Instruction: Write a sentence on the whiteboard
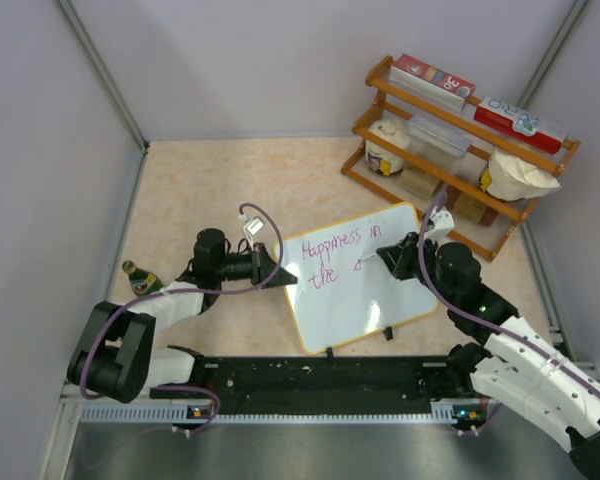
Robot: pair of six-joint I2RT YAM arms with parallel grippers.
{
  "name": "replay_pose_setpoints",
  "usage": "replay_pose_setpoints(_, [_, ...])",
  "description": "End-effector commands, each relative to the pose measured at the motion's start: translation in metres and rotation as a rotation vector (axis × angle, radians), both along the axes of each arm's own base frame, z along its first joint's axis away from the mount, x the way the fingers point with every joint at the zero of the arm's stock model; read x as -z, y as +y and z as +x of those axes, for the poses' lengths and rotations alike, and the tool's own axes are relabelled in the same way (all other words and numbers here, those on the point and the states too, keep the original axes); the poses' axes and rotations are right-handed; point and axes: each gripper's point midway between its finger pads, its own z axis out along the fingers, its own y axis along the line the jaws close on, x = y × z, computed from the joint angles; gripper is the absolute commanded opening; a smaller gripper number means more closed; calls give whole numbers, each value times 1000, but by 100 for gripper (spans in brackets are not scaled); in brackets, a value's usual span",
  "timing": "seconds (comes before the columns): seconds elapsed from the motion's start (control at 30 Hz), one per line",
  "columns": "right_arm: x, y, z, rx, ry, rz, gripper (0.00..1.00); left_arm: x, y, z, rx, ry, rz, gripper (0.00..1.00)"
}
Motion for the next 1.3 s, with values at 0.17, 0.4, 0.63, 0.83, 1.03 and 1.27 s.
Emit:
replay_pose_setpoints(0.17, [7,-8,-2,13,8,-38,0,25,3,-6,1,10,66,0])
replay_pose_setpoints(0.4, [21,-9,-10,-1,43,-46,0,26,3,-7,1,11,66,0])
replay_pose_setpoints(0.63, [28,-11,-13,-1,60,-56,0,26,3,-6,-1,12,67,0])
replay_pose_setpoints(0.83, [30,-15,-15,11,61,-54,0,26,3,-6,-2,15,68,0])
replay_pose_setpoints(1.03, [29,-17,-15,24,60,-53,0,28,3,-7,-2,16,70,0])
replay_pose_setpoints(1.27, [5,-18,-7,42,0,-46,0,28,3,-7,-5,16,70,0])
